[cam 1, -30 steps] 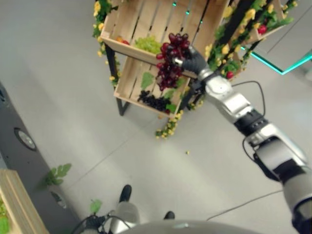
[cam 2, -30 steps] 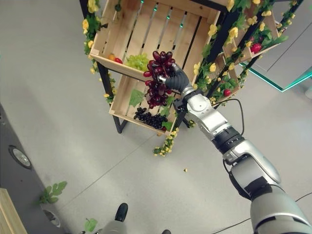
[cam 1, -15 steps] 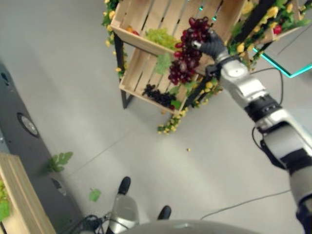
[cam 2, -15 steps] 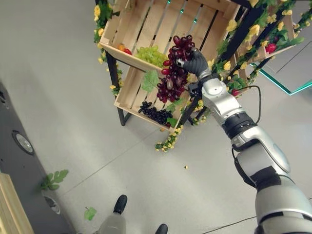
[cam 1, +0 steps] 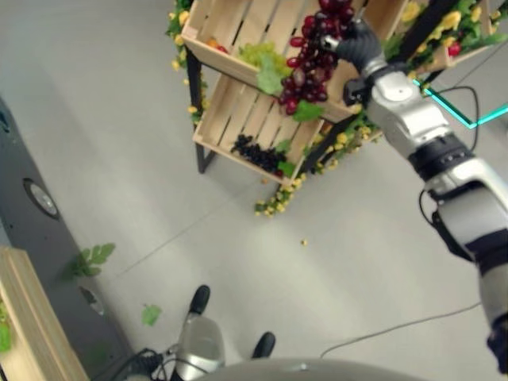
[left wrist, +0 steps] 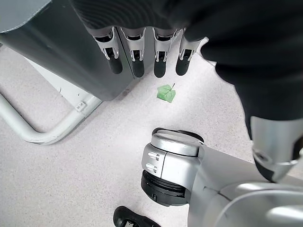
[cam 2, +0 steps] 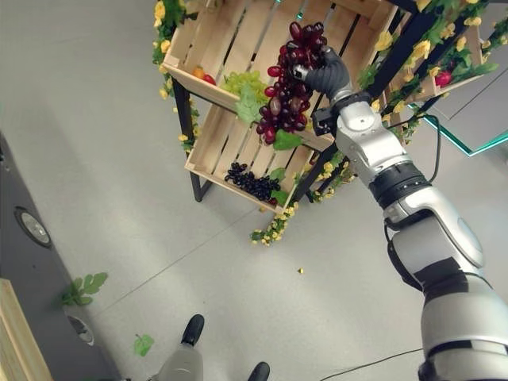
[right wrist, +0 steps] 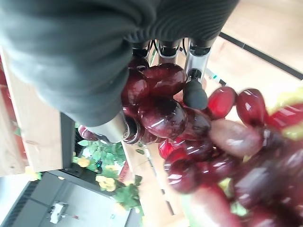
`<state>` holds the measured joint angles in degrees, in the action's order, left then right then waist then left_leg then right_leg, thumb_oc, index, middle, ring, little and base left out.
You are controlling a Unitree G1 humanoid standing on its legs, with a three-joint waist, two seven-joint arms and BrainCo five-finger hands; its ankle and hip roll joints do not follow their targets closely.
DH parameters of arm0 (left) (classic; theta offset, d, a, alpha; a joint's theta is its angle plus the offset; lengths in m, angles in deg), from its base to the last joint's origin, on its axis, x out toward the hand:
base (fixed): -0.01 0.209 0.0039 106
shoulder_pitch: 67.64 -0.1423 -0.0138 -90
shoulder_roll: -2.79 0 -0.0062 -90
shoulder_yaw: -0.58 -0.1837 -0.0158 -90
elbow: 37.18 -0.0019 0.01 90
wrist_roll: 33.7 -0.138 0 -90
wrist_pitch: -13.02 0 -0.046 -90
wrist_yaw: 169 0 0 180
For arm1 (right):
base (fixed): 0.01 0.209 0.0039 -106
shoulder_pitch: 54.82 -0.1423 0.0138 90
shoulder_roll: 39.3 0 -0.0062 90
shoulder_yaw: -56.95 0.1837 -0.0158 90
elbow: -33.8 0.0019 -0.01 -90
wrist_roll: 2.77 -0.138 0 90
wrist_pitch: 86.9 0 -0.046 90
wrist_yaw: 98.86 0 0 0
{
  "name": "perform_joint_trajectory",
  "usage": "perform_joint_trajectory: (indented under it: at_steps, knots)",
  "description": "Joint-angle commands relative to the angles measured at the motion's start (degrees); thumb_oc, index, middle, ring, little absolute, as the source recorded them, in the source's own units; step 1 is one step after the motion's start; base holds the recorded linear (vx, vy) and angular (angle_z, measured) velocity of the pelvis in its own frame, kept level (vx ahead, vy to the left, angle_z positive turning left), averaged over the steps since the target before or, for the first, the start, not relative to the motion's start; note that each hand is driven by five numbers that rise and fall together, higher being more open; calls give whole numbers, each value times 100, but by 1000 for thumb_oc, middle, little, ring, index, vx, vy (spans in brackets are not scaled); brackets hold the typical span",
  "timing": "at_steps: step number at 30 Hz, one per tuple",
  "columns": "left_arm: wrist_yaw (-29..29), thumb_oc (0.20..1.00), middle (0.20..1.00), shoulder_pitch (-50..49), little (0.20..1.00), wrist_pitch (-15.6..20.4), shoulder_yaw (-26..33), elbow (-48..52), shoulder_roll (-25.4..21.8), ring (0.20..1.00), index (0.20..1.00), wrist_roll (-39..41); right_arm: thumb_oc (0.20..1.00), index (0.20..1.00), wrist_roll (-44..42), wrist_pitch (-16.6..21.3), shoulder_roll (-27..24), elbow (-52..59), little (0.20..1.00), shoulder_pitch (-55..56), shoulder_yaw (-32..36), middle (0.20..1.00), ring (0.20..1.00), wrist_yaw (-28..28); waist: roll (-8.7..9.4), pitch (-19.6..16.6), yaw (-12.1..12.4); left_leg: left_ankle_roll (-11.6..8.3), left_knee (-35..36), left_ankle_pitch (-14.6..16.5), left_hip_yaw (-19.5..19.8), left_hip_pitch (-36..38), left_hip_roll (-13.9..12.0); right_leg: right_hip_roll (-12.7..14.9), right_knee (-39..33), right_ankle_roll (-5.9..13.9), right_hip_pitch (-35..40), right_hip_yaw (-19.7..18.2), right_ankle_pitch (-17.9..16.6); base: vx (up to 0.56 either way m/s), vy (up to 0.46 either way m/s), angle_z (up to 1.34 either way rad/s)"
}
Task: Pick up the fruits from the basket on one side to the basket on the other side
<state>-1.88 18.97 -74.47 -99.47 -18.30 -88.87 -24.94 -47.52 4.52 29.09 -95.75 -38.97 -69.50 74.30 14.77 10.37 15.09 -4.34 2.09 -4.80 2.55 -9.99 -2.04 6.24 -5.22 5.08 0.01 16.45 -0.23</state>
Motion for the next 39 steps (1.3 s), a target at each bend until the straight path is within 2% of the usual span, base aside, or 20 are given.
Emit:
perform_joint_trajectory:
  at_steps: [1,4,12,26,39]
  knots:
    - [50,1000,1000,65,1000,-22,-208,-380,-46,1000,1000,80,200,200,-346,686,-641,332,200,-749,-144,200,200,6,75,-320,84,281,291,216,-18,338,226,156,22,421,-152,-166,-511,0,0,0]
    - [93,1000,1000,62,1000,-34,-187,-364,-58,1000,1000,76,200,200,-497,773,-824,798,200,-673,-154,200,200,94,121,-340,39,277,291,233,-40,357,212,146,22,422,-145,-184,-503,7,-11,-2]
    - [139,1000,1000,39,1000,-36,-160,-358,-83,1000,1000,64,200,200,-617,869,-1109,986,200,-792,-241,200,200,135,174,-368,-31,269,291,257,-87,388,186,129,22,427,-151,-231,-505,0,0,0]
    - [220,1000,1000,11,1000,-17,-175,-468,-203,1000,1000,224,200,200,-662,639,-1115,-714,200,-1414,-300,200,200,37,261,-344,9,259,291,239,-33,329,184,99,22,440,-186,-180,-532,0,0,0]
    - [180,1000,1000,77,1000,58,-257,-435,-241,1000,1000,321,200,200,65,343,-935,-1932,200,-1572,-341,200,200,-154,189,-146,133,272,291,162,25,100,227,77,22,437,-339,-115,-560,-7,0,2]
